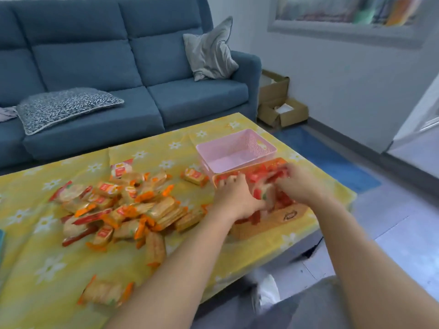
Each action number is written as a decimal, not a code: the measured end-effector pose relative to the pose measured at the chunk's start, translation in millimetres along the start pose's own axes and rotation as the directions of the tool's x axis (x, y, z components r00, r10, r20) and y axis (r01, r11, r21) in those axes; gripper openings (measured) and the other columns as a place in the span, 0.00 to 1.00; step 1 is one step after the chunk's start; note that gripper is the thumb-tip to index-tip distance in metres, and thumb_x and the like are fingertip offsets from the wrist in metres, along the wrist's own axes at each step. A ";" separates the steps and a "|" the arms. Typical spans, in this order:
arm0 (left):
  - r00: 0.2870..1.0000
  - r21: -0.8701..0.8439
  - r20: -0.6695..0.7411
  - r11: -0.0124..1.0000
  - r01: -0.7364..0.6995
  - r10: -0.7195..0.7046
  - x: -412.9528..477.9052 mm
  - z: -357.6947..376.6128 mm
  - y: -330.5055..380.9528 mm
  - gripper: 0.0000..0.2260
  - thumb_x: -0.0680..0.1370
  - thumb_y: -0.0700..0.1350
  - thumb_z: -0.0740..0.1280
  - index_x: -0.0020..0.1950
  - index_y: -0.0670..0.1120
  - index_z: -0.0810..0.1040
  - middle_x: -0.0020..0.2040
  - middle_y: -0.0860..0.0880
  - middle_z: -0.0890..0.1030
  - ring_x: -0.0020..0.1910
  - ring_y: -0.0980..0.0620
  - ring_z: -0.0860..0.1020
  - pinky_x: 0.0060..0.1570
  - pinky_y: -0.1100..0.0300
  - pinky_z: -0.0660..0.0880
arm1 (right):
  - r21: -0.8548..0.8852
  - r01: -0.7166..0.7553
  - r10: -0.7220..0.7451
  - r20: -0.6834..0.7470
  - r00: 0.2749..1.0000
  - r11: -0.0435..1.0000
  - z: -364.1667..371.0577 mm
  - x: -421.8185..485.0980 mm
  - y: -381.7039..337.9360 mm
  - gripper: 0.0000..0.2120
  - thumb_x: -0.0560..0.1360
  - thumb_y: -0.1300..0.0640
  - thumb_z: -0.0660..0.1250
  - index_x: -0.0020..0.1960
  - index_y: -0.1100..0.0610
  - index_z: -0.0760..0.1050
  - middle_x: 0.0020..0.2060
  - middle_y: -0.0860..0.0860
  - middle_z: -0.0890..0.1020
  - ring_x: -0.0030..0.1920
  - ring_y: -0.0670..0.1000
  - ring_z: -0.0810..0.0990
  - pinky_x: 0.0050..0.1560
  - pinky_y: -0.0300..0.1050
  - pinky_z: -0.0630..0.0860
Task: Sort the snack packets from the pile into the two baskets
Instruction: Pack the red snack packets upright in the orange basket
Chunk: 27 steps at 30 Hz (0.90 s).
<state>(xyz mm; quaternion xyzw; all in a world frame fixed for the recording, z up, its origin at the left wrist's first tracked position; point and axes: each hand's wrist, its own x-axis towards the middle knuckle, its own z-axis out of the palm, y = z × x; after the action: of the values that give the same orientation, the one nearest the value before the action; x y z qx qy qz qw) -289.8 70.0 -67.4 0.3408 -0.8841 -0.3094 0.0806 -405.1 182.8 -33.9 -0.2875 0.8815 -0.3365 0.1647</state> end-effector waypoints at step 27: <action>0.978 -0.292 -0.204 0.952 -0.089 0.029 2.1 -3.4 -29.7 0.13 0.82 0.49 0.64 0.66 0.51 0.77 0.58 0.52 0.82 0.57 0.52 0.79 0.57 0.54 0.76 | -0.296 0.355 -0.304 0.205 0.930 0.887 -11.5 12.7 0.1 0.11 0.73 0.61 0.70 0.55 0.53 0.78 0.50 0.48 0.80 0.48 0.50 0.77 0.46 0.46 0.76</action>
<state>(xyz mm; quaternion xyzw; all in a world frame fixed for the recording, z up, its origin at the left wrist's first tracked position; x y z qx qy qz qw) -273.7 49.9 -82.7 0.3268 -0.8245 -0.4018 0.2281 -420.6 180.8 -26.9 -0.4815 0.8480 -0.1850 0.1219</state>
